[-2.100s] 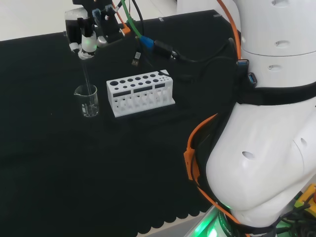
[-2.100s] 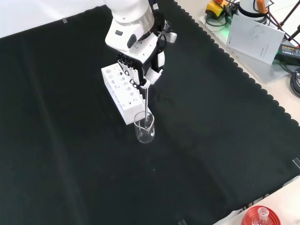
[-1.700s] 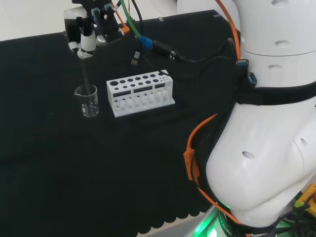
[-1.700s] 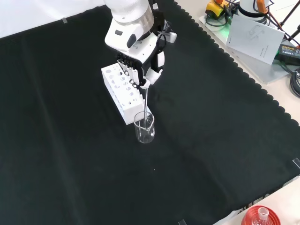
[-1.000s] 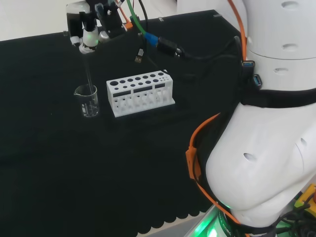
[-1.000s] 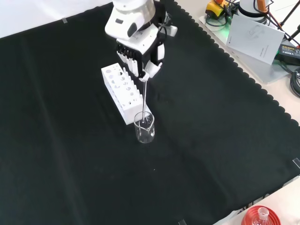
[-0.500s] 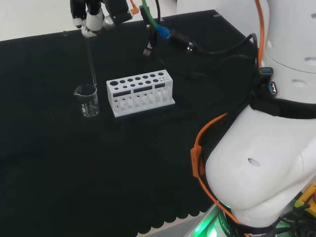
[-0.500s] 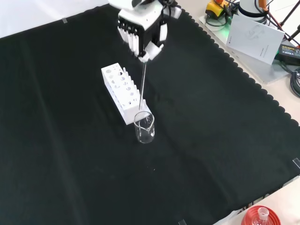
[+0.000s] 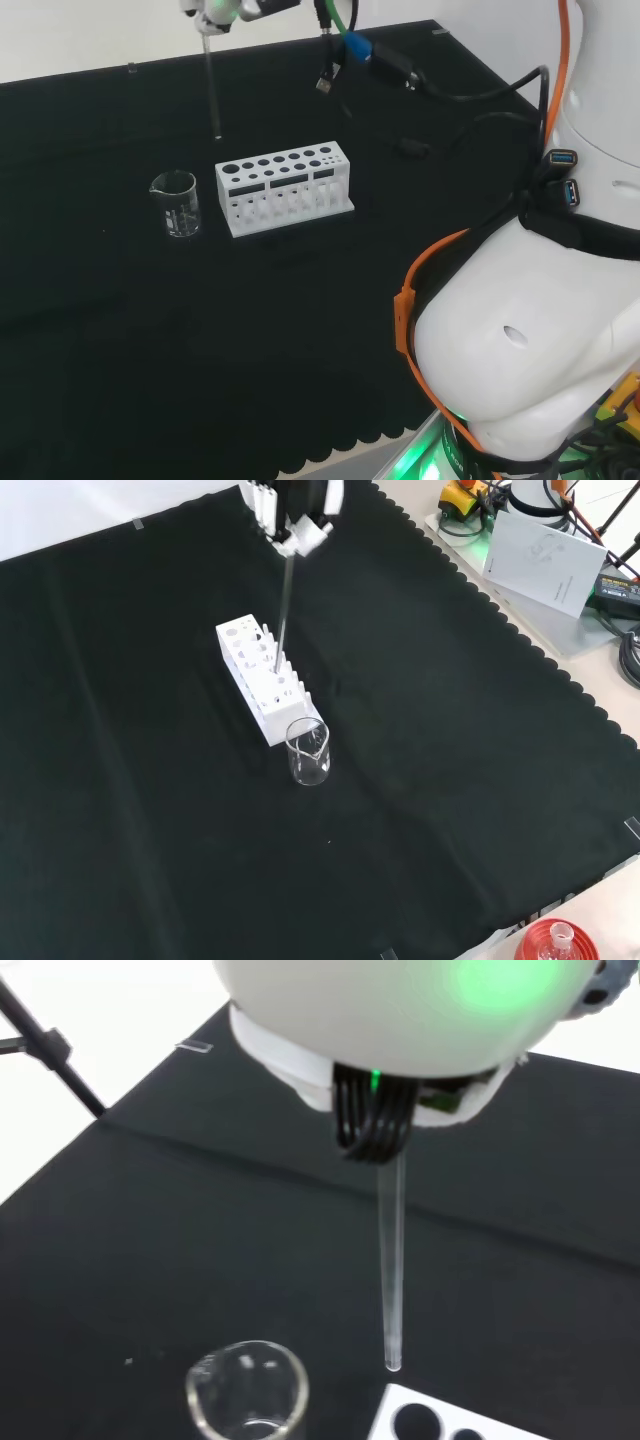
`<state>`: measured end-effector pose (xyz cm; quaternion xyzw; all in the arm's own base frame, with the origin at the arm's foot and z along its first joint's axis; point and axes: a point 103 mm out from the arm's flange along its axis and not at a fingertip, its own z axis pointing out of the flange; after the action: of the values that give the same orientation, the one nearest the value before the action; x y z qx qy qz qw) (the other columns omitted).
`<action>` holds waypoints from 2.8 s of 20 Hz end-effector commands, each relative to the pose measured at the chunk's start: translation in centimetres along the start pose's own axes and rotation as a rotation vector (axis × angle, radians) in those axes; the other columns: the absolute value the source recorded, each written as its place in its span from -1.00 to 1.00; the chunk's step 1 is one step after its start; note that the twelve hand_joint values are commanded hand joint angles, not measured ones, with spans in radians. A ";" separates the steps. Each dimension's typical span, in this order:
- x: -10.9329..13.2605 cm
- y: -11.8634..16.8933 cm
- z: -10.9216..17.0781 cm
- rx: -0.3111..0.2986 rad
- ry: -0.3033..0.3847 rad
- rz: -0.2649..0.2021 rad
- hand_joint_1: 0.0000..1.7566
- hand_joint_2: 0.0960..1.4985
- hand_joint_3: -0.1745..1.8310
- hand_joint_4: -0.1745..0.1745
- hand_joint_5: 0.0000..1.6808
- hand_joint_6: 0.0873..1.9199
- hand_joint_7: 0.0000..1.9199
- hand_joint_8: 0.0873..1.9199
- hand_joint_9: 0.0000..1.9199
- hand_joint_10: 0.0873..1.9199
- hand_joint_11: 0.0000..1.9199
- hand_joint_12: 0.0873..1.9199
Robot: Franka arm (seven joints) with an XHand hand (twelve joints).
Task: Put the glass rod back on the white test tube rack.
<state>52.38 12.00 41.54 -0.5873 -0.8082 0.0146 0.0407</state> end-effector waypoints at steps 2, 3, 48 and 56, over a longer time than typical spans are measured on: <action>-5.7 -1.1 -0.6 -0.004 0.002 0.058 0.65 -0.46 0.04 -1.00 0.46 -0.35 0.48 -0.46 0.80 -1.00 0.68 -0.57; -6.5 -1.3 -0.6 -0.005 0.004 0.066 0.65 -0.46 0.04 -1.00 0.46 -0.35 0.48 -0.46 0.80 -1.00 0.68 -0.57; -20.9 -3.6 5.1 0.078 0.066 0.203 0.65 -0.47 0.05 -1.00 0.46 -0.35 0.49 -0.47 0.80 -1.00 0.68 -0.57; -19.4 -2.9 4.3 0.082 0.051 0.189 0.65 -0.47 0.05 -1.00 0.46 -0.35 0.49 -0.47 0.80 -1.00 0.68 -0.57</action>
<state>55.03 -8.19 36.17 -0.6627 -0.7434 0.0338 0.0840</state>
